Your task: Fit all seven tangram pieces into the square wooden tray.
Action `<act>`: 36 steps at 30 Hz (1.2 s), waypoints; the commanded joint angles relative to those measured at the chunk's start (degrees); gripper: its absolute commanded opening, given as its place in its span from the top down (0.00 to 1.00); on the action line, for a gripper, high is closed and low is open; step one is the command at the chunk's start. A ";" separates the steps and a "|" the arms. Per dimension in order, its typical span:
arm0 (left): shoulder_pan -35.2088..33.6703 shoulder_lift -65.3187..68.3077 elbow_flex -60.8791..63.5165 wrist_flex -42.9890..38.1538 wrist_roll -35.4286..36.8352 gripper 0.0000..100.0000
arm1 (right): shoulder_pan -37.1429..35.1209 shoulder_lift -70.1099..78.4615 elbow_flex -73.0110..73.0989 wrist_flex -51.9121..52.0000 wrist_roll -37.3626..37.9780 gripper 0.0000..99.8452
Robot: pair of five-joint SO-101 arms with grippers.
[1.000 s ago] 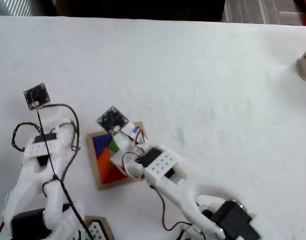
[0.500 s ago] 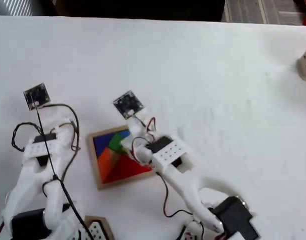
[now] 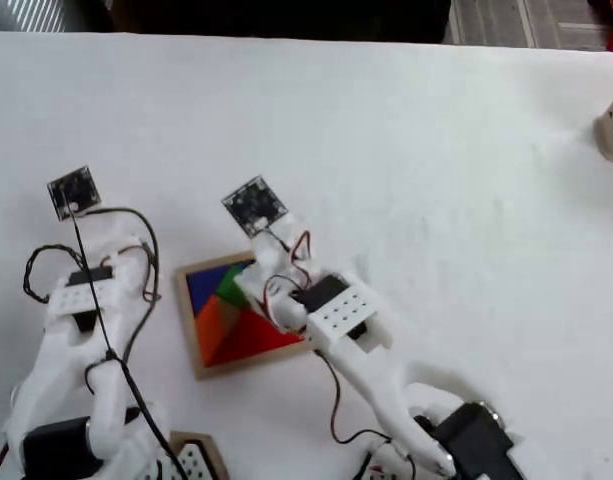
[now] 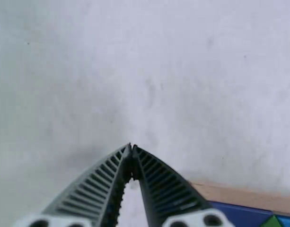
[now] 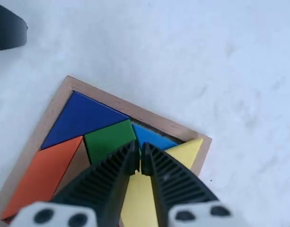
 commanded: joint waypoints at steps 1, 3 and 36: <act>-0.31 -0.31 -2.11 -1.14 0.26 0.98 | -0.04 2.68 -0.62 -3.74 -0.09 0.98; -0.31 -0.31 -2.11 -1.14 0.26 0.98 | -0.04 4.35 -0.62 -3.82 -0.09 0.98; -0.48 -0.31 -2.02 -1.14 0.18 0.98 | 2.51 3.03 1.67 -10.59 0.00 0.98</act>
